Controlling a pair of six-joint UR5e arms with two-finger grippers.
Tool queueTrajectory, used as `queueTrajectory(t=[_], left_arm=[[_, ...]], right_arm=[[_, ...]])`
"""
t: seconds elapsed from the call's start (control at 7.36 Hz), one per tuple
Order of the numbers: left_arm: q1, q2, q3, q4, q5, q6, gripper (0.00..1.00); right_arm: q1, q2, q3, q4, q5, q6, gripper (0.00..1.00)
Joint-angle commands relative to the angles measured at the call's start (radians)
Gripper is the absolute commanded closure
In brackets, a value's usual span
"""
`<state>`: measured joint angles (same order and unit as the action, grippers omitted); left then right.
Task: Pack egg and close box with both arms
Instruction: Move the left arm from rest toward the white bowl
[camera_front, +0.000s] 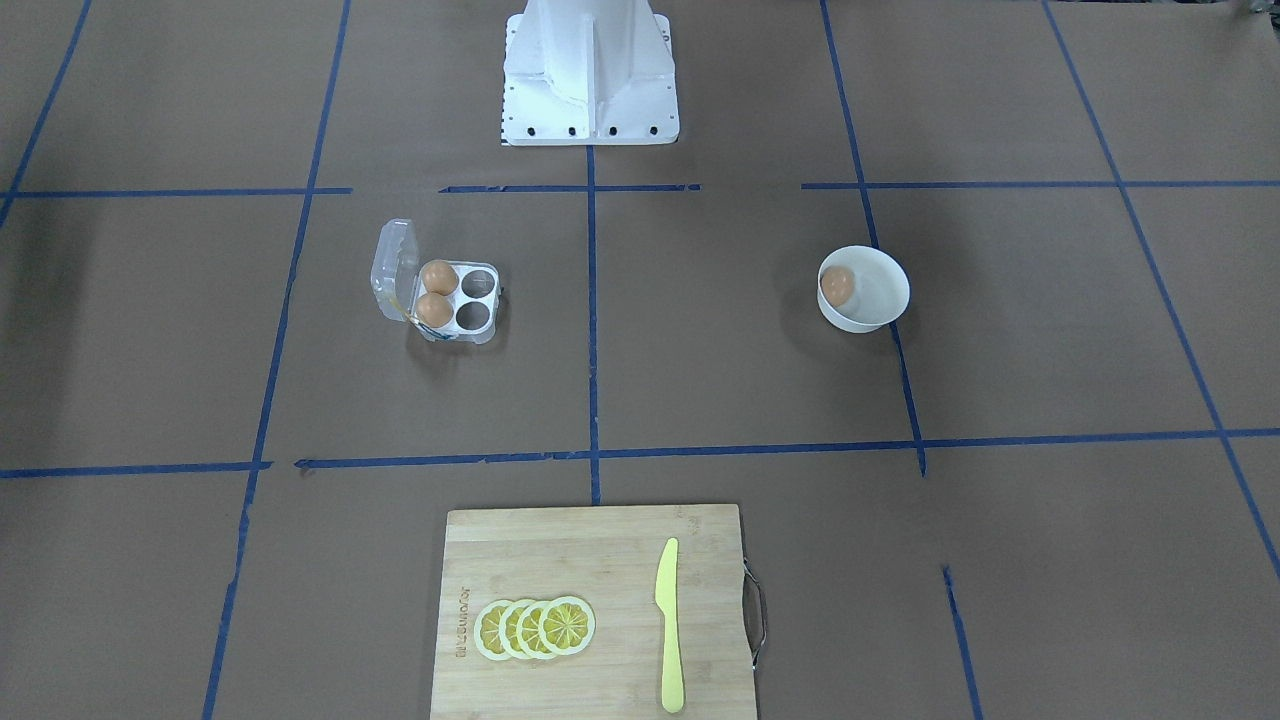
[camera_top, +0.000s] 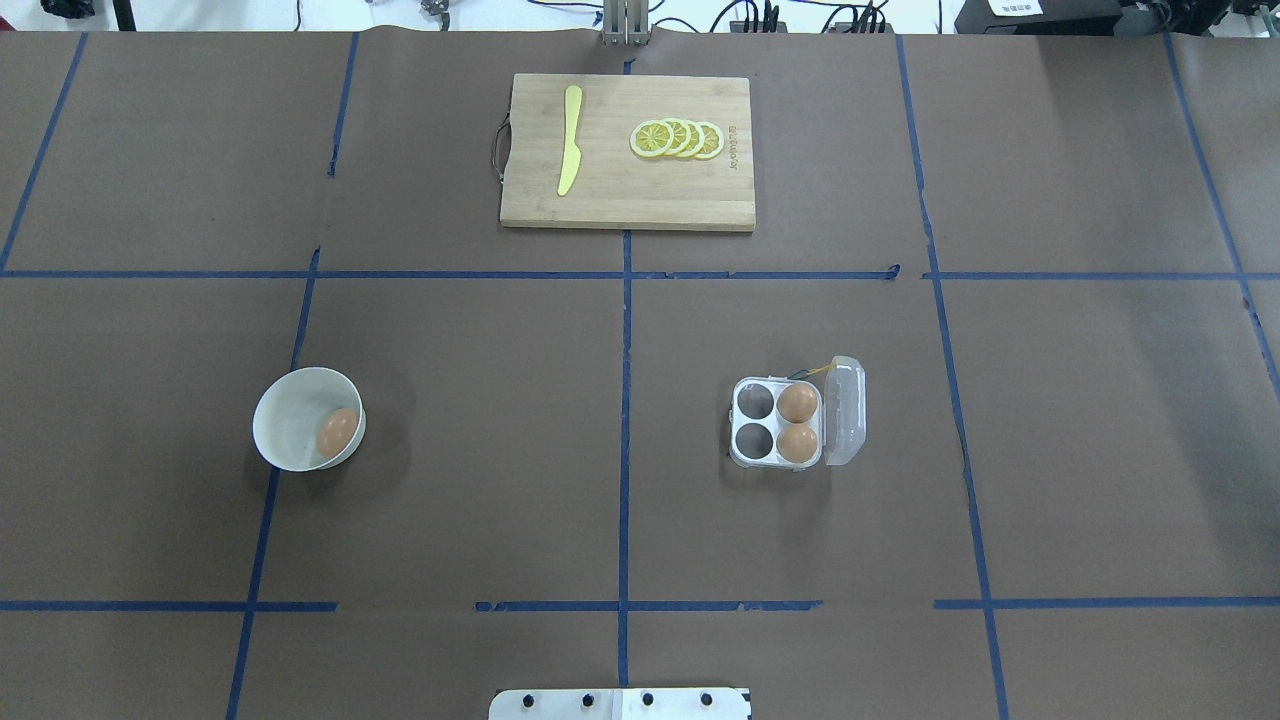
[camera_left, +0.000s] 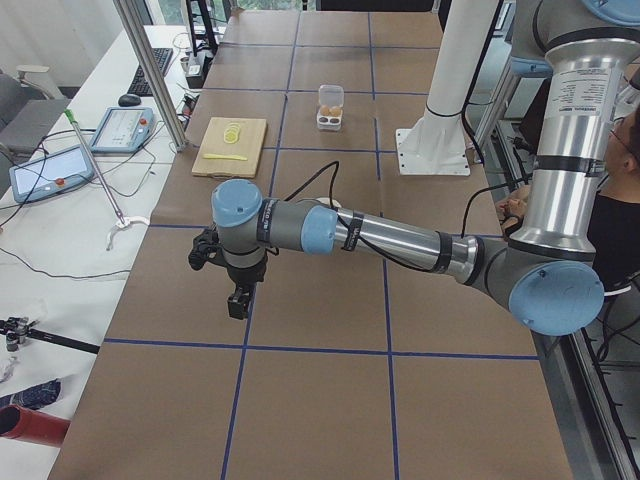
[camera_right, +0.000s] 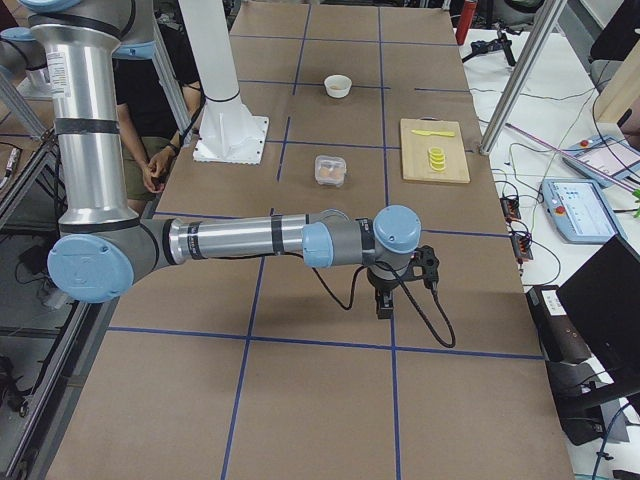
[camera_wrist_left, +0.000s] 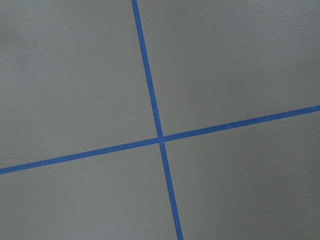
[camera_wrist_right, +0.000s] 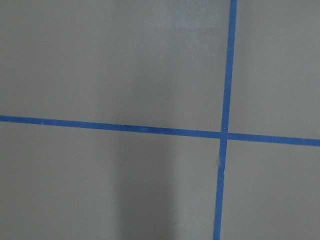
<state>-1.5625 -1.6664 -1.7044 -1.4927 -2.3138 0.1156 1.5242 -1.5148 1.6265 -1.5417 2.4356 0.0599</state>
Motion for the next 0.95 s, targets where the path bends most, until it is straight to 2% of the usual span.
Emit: queueTrajectory(t=[0.0, 0.14, 0.27, 0.41, 0.54, 0.68, 0.82], left_arm=[[0.001, 0.010, -0.015, -0.085, -0.004, 0.004, 0.00], [0.028, 0.013, -0.012, -0.143, -0.047, -0.005, 0.00], [0.120, 0.011, -0.014, -0.159, -0.140, -0.017, 0.00], [0.231, -0.001, -0.047, -0.203, -0.151, -0.157, 0.00], [0.383, -0.001, -0.091, -0.353, -0.141, -0.360, 0.00], [0.516, -0.003, -0.086, -0.518, -0.134, -0.473, 0.01], [0.609, -0.007, -0.080, -0.603, -0.115, -0.511, 0.05]], right_arm=[[-0.009, -0.005, -0.008, 0.043, -0.001, 0.008, 0.00], [-0.041, 0.002, -0.028, 0.061, -0.006, 0.005, 0.00], [-0.041, -0.011, -0.031, 0.108, -0.006, 0.006, 0.00], [-0.042, -0.019, -0.033, 0.142, -0.003, 0.008, 0.00], [-0.042, -0.025, -0.027, 0.158, 0.011, 0.015, 0.00], [-0.050, -0.024, -0.025, 0.160, 0.019, 0.018, 0.00], [-0.053, -0.022, -0.025, 0.160, 0.017, 0.018, 0.00]])
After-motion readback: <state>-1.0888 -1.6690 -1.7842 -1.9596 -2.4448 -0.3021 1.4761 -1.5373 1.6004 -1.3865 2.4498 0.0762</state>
